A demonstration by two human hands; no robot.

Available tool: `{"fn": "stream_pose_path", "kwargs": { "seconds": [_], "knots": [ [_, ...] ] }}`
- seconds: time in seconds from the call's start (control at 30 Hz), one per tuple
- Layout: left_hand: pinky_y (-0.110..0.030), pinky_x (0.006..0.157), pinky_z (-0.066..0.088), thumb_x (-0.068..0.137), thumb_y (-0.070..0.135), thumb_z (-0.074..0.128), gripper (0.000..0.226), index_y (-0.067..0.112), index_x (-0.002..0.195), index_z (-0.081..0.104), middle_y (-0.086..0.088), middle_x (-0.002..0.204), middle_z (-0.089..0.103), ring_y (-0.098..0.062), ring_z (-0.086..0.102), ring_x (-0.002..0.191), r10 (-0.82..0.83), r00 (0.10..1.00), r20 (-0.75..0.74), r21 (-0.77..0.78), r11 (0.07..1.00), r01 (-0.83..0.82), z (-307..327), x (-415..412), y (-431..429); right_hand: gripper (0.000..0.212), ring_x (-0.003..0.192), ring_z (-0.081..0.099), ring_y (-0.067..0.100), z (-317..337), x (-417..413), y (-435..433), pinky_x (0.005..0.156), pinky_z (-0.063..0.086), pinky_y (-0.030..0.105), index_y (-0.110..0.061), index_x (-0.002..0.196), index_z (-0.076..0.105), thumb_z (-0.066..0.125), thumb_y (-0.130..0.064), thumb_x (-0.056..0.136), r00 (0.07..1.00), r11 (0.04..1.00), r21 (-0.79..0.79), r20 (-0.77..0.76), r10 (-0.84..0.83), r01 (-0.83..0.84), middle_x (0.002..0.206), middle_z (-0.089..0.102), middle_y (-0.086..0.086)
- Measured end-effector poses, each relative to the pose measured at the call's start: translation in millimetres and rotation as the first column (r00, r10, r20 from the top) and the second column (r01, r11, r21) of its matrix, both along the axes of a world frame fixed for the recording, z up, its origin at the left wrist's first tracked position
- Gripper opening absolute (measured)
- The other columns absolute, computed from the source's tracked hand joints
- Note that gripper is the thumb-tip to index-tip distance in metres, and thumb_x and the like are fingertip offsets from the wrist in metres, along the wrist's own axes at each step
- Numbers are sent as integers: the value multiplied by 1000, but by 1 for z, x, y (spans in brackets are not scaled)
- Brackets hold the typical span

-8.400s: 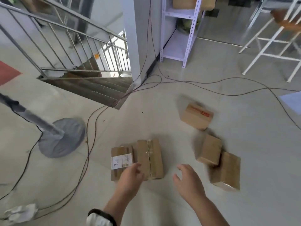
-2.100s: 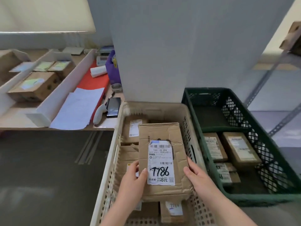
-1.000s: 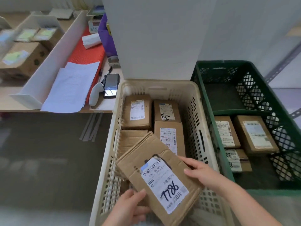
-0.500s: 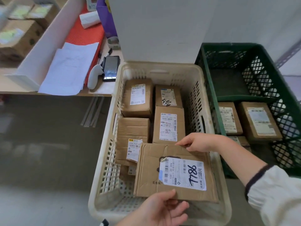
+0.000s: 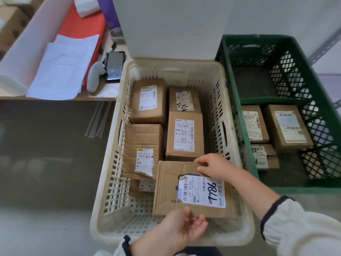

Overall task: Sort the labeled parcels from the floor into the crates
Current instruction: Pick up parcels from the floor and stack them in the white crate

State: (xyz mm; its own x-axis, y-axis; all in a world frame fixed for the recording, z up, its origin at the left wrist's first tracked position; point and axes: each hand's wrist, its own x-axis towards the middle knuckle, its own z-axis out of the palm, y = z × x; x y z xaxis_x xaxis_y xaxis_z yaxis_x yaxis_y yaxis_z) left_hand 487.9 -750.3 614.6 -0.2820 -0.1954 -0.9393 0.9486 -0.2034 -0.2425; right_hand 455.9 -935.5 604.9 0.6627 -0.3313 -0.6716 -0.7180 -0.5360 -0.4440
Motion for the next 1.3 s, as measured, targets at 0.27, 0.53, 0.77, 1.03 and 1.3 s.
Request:
{"fn": "stream_pose_path", "kwargs": {
  "seconds": [0.27,0.53,0.77,1.03,1.3],
  "knots": [
    [-45,51,58,100,13,40,22,0,86,50,-20,88,60,-27,65,69,-50,999,21,61,997,49,-28,12,-19,37,116,54,16,-33,8,3,99,44,35,-28,129,56,53,-29,92,998,996,-66,5,-56,57,130,59,-3],
    [-47,63,58,100,9,38,17,-2,93,48,-25,87,60,-28,63,70,-80,997,22,33,996,79,-39,9,-29,35,115,56,18,-47,5,-1,97,45,35,-26,126,59,57,-27,91,996,987,-131,35,-86,90,126,62,-2],
    [-48,69,58,99,8,39,12,-1,96,48,-21,81,62,-27,65,70,-102,994,36,-11,995,103,-44,16,-26,25,95,56,22,-50,6,7,79,45,34,-10,100,65,61,-31,88,988,944,-301,118,-104,135,100,60,4],
    [-42,56,59,99,11,42,26,-5,119,44,-21,105,59,-26,66,72,-103,992,79,-44,993,106,-43,6,-19,15,102,43,18,-41,1,19,84,35,26,-10,98,59,55,-23,93,979,924,-342,168,-119,171,103,48,1],
    [-40,66,53,98,17,45,26,-4,110,52,-18,91,60,-25,62,73,-20,977,213,-155,986,54,6,5,-17,33,110,51,18,4,-11,17,94,40,27,-10,121,57,54,-27,93,955,942,-262,260,-142,211,117,54,3]
  ]
}}
